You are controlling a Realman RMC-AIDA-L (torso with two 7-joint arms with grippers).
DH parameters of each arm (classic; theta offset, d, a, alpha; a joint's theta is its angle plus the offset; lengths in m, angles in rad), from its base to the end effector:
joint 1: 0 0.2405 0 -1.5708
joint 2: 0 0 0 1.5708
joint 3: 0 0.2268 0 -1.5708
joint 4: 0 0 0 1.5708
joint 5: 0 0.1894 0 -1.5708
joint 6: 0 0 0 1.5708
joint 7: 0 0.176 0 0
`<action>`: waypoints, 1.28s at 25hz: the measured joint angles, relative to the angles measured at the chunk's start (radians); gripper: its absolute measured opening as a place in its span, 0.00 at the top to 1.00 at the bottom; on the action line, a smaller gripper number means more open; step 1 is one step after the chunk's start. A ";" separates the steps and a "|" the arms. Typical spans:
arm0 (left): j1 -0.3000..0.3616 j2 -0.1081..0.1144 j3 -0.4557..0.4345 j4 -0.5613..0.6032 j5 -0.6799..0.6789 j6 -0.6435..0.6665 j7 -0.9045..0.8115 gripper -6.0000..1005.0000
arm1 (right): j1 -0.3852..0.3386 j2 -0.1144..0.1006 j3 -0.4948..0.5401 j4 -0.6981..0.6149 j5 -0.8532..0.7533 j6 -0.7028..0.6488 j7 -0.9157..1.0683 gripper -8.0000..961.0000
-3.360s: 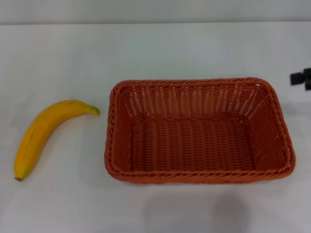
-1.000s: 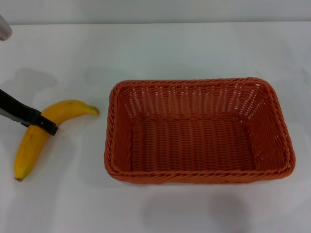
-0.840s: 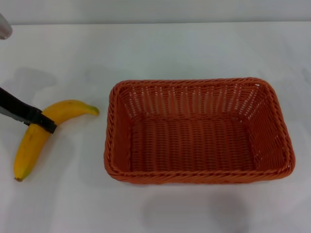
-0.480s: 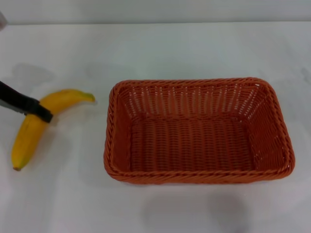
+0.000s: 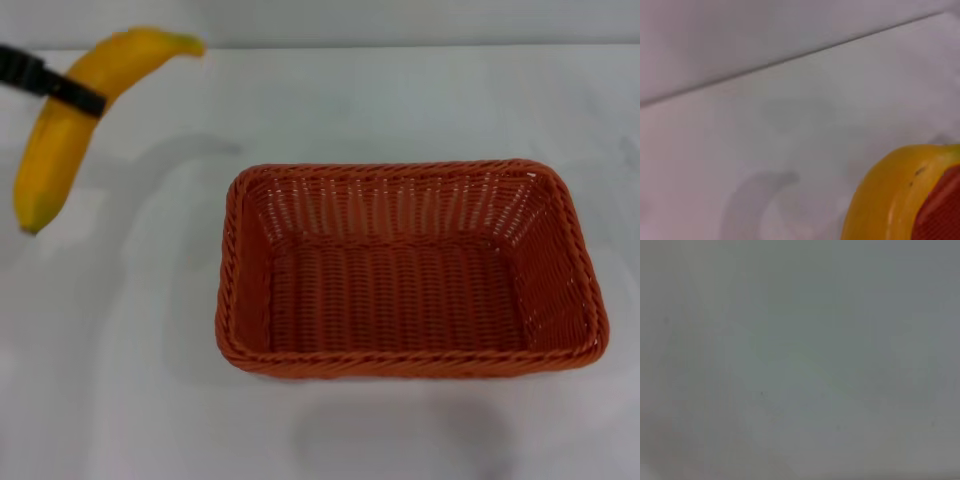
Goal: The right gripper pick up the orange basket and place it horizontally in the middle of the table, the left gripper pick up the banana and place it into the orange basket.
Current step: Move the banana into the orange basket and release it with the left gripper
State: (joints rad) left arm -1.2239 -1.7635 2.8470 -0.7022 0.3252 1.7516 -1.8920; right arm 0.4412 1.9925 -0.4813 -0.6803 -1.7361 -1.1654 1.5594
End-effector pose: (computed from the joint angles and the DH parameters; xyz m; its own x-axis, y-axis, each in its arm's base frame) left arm -0.1921 0.3957 0.1160 0.6442 0.7590 0.0940 0.7491 -0.6014 -0.2778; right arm 0.2977 0.3697 0.1060 0.5121 -0.3127 -0.8000 -0.8458 -0.3462 -0.4060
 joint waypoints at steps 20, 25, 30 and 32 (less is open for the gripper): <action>-0.421 -0.310 0.000 0.194 0.162 -0.159 -0.061 0.48 | 0.021 0.007 0.000 0.010 0.064 0.003 -0.115 0.22; -0.435 -0.314 0.000 0.328 0.231 -0.248 -0.119 0.48 | 0.016 0.002 0.001 0.010 0.064 0.004 -0.116 0.22; -0.432 -0.314 -0.001 0.347 0.237 -0.270 -0.132 0.48 | 0.007 -0.003 0.003 0.009 0.073 0.004 -0.118 0.22; -0.432 -0.314 -0.002 0.348 0.236 -0.275 -0.127 0.43 | 0.000 -0.006 0.003 0.008 0.087 0.004 -0.126 0.22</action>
State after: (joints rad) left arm -1.6562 -2.0776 2.8455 -0.3547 0.5612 1.4762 -2.0191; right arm 0.4414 1.9868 -0.4785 -0.6724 -1.6486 -1.1612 1.4336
